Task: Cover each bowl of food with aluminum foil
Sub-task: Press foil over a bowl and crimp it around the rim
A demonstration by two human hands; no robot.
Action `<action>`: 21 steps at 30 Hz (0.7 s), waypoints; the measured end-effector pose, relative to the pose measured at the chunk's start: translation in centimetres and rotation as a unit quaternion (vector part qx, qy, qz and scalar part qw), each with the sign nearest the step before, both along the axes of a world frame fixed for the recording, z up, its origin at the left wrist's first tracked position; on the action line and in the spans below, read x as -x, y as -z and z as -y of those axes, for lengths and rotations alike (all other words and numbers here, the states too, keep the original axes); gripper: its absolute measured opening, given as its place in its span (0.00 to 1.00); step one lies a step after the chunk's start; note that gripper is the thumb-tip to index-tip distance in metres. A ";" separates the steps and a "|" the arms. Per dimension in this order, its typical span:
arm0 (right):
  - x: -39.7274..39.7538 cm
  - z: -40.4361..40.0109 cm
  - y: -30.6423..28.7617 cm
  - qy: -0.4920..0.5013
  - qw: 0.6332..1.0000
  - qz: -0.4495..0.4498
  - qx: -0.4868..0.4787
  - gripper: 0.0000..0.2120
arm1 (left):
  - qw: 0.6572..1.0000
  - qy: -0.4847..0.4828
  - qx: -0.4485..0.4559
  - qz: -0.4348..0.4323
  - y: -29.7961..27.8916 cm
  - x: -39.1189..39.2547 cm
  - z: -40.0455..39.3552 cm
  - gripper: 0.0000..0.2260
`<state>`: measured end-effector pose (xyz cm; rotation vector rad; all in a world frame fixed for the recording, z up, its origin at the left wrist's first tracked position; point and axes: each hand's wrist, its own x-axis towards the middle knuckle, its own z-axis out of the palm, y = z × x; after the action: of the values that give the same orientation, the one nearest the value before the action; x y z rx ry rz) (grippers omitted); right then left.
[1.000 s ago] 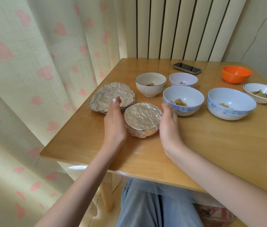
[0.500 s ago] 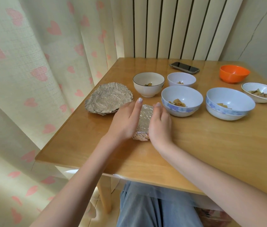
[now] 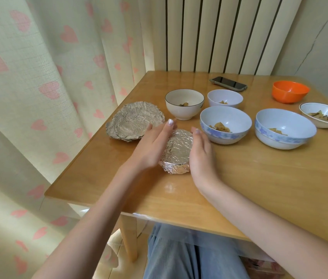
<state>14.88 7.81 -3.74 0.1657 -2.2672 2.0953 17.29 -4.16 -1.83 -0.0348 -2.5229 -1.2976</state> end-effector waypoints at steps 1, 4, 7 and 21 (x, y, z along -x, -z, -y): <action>0.1 0.1 0.0 0.001 1.000 -0.006 -0.013 0.19 | 1.000 -0.002 0.005 -0.005 0.1 0.0 -0.2 0.31; 0.9 0.0 0.2 -0.009 0.999 -0.012 -0.030 0.19 | 0.999 -0.034 -0.023 -0.018 0.4 0.1 -0.5 0.26; 1.7 -0.3 0.1 -0.035 0.999 -0.022 -0.028 0.21 | 0.995 -0.092 -0.030 -0.028 1.0 0.0 -1.5 0.24; 2.2 0.4 -0.5 -0.030 0.994 0.067 0.075 0.21 | 0.979 -0.095 -0.178 -0.009 1.3 0.9 -1.0 0.33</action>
<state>12.70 7.46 -3.23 0.0905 -2.1868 2.3649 16.41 -3.13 -3.15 0.2645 -2.1800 -1.6327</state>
